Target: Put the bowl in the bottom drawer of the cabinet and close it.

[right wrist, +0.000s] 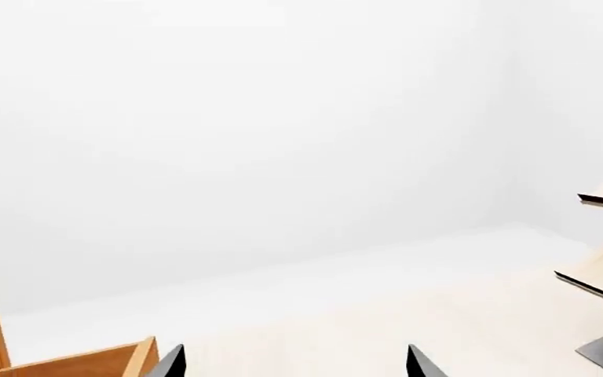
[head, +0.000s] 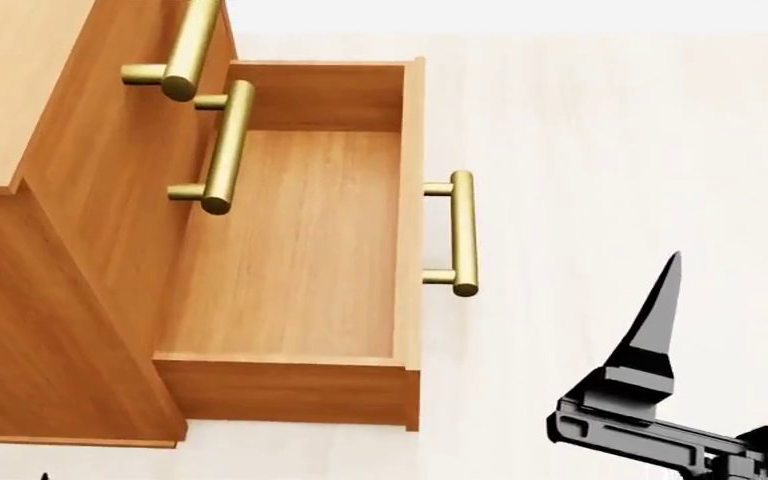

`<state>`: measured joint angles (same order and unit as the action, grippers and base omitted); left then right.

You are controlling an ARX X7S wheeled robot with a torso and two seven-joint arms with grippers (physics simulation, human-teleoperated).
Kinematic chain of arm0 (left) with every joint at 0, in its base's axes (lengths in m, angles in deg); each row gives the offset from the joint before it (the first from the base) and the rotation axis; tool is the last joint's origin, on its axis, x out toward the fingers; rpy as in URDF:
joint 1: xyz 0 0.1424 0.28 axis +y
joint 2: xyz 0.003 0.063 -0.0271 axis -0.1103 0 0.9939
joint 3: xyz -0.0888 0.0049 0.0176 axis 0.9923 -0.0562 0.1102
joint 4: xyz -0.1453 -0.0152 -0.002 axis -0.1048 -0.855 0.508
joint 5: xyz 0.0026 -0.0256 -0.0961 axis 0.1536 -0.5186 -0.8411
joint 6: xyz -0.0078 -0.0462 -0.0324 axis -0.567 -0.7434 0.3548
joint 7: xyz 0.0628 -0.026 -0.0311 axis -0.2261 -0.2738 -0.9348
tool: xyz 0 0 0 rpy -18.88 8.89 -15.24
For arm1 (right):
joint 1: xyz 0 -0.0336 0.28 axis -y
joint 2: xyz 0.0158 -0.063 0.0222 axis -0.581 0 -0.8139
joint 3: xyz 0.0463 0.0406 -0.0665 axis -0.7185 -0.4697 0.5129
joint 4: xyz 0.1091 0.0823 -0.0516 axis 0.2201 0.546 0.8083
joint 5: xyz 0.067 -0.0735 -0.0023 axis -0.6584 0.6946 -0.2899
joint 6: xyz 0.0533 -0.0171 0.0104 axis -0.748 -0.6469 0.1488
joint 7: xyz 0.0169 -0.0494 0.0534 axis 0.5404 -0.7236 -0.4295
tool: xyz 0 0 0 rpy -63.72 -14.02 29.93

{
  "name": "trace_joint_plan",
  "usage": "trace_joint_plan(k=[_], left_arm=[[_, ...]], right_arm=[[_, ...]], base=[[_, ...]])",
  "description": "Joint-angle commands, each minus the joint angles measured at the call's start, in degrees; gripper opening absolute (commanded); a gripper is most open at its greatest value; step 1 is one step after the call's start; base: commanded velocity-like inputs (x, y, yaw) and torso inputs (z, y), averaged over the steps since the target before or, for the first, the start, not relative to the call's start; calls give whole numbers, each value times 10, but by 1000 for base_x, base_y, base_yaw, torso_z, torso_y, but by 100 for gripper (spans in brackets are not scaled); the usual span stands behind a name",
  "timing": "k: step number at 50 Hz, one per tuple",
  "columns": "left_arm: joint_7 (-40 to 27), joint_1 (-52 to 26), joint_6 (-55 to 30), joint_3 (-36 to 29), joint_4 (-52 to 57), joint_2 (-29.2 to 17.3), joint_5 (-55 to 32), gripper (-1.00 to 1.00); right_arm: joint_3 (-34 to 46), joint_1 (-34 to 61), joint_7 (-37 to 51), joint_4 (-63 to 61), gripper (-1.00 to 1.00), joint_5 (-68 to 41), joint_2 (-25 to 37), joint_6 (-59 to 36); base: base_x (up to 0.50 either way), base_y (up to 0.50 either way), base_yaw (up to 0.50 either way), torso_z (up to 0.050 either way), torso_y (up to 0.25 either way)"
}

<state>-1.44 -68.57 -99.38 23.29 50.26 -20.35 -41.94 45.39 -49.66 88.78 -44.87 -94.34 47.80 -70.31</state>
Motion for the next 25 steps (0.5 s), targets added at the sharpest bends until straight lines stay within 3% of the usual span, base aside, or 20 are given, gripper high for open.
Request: trace_joint_plan(k=[1,13,25], left_arm=[[20,10,20,22,25,8,-29,100],[5,6,22,18,22,-1,-42,100],[-8,9,30,18,23,-14,-57,100]], right_arm=[[10,74,-23,52,100,-46,-20,-63],[87,254,3,113,100,-60,-11,-189],[152,386,-1,240,100,-14,-34,-201]], base=[[0,0,0,0,0],[0,0,0,0,0],[0,0,0,0,0]])
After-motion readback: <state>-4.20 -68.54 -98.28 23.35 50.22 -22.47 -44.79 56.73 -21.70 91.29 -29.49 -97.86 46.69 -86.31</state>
